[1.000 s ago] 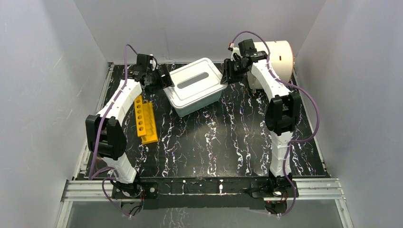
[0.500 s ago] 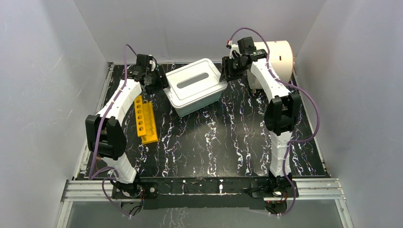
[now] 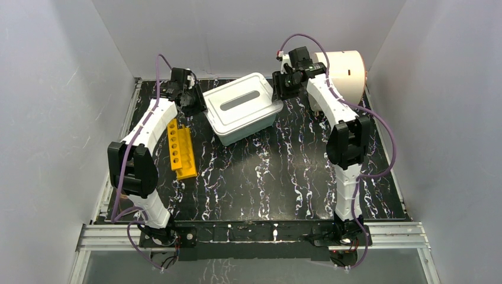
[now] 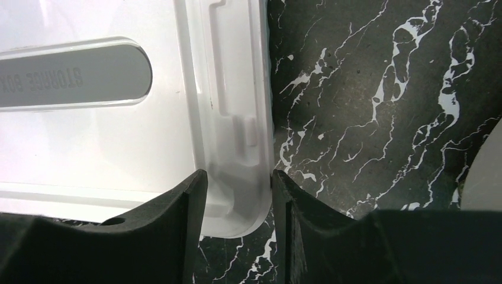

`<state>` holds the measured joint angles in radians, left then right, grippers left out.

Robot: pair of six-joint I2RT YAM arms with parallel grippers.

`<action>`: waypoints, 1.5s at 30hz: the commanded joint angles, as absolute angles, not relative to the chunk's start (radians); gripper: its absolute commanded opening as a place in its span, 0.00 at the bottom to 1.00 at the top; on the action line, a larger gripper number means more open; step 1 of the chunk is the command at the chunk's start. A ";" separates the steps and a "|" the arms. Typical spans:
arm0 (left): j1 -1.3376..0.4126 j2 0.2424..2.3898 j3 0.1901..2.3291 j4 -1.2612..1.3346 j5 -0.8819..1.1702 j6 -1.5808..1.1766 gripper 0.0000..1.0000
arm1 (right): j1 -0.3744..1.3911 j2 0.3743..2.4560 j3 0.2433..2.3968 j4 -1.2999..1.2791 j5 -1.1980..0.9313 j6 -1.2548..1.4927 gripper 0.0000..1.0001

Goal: Organize the chemistry lab equipment

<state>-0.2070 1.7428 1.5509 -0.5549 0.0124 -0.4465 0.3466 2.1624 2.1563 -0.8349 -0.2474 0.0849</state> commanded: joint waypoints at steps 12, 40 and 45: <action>-0.209 1.784 1.563 -0.620 -0.065 -0.411 0.33 | 0.413 2.174 2.185 -0.736 -0.097 0.081 0.52; -0.114 1.912 1.689 -0.548 0.000 -0.475 0.45 | 0.434 2.198 2.261 -0.657 -0.084 0.173 0.59; -0.112 1.908 1.670 -0.552 0.000 -0.457 0.37 | 0.438 2.185 2.258 -0.655 -0.079 0.164 0.59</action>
<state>-0.1196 1.8847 1.6825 -0.5049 0.0376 -0.4995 0.4236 2.2143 2.2108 -0.6998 -0.0612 0.1589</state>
